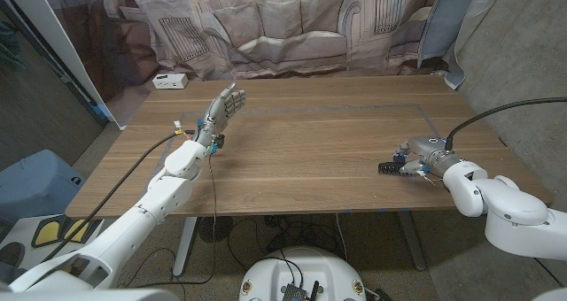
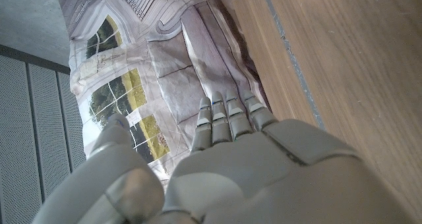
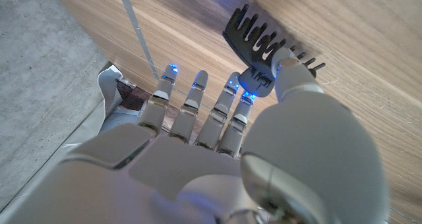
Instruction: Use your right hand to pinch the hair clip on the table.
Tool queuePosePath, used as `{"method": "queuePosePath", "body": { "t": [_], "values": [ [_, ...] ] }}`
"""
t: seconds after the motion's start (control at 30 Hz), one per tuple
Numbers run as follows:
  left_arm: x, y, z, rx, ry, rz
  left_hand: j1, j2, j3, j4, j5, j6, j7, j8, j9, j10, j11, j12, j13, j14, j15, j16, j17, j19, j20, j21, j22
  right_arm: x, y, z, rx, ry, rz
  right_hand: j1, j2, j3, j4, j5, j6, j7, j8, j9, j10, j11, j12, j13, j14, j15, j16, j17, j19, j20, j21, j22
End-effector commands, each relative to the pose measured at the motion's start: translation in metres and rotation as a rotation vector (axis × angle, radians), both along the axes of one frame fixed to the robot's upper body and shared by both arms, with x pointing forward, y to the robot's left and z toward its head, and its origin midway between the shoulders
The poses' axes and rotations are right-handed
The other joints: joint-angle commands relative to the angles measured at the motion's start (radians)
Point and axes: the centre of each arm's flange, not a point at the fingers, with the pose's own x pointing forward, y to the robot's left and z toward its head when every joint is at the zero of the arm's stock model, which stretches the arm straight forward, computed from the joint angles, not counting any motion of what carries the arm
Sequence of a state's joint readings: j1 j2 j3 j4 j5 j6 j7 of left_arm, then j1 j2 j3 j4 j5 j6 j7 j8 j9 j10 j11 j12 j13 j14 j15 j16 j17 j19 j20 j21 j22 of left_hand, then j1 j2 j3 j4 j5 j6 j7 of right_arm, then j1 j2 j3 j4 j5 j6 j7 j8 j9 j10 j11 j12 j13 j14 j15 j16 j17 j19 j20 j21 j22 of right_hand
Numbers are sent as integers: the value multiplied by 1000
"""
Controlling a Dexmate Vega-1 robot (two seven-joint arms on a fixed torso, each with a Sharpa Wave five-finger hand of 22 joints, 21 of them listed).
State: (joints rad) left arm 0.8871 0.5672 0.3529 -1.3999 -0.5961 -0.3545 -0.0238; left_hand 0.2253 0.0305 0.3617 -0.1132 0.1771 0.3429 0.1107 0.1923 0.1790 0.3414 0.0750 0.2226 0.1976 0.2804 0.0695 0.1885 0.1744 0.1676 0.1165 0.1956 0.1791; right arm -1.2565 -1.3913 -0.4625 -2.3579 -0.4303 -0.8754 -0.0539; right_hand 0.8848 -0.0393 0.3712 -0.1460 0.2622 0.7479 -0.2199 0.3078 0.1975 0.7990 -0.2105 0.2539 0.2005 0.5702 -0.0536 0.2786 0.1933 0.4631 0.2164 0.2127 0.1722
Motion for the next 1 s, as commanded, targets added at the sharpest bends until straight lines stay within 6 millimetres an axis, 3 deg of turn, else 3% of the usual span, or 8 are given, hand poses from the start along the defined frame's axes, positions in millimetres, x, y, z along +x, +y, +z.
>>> {"method": "queuePosePath", "body": {
  "t": [0.03,0.3,0.63,0.83,1.0],
  "values": [
    [1,1,4,-1,-4,4,-4,10,4,-5,-1,11,-1,-2,2,7,4,-3,5,-4,0,-1,4,-1,-3,-2,2,-2,0,8,7,-35,3,3,9,-7,3,-3,28,-1,12,4,23,-4,8,2,18,-31,-3,5,13,0,-7,3],
    [2,3,3,-2,5,5,-4,10,4,-5,-1,12,-1,-1,2,7,3,-3,5,-3,0,0,4,-2,-3,-1,2,1,2,10,5,-33,7,6,15,-15,3,-3,59,-2,9,4,61,-2,5,2,40,-43,-6,7,29,0,-10,3],
    [1,6,1,-6,10,15,-5,11,4,-6,-1,13,-1,-2,2,7,2,-4,5,-3,0,0,4,-3,-2,-1,2,2,2,13,8,-45,13,14,26,-26,4,-4,151,-3,28,6,149,-2,16,5,87,-73,-6,8,51,0,-13,3],
    [2,5,2,2,15,8,-5,11,4,-7,-1,13,-1,-2,2,7,2,-4,5,-3,0,0,4,-5,-1,-1,2,1,2,14,5,-46,21,20,29,-26,3,-3,202,-3,42,9,193,1,18,5,169,-73,2,-1,70,-2,-12,2],
    [2,5,3,-1,12,9,-5,11,5,-7,-1,12,0,-2,2,7,4,-4,5,-3,0,-1,4,-5,-2,-1,2,1,1,16,-12,-41,21,26,39,-23,4,-3,224,-3,46,10,221,5,20,5,201,-75,-4,-3,83,-2,-12,1]
  ]
}}
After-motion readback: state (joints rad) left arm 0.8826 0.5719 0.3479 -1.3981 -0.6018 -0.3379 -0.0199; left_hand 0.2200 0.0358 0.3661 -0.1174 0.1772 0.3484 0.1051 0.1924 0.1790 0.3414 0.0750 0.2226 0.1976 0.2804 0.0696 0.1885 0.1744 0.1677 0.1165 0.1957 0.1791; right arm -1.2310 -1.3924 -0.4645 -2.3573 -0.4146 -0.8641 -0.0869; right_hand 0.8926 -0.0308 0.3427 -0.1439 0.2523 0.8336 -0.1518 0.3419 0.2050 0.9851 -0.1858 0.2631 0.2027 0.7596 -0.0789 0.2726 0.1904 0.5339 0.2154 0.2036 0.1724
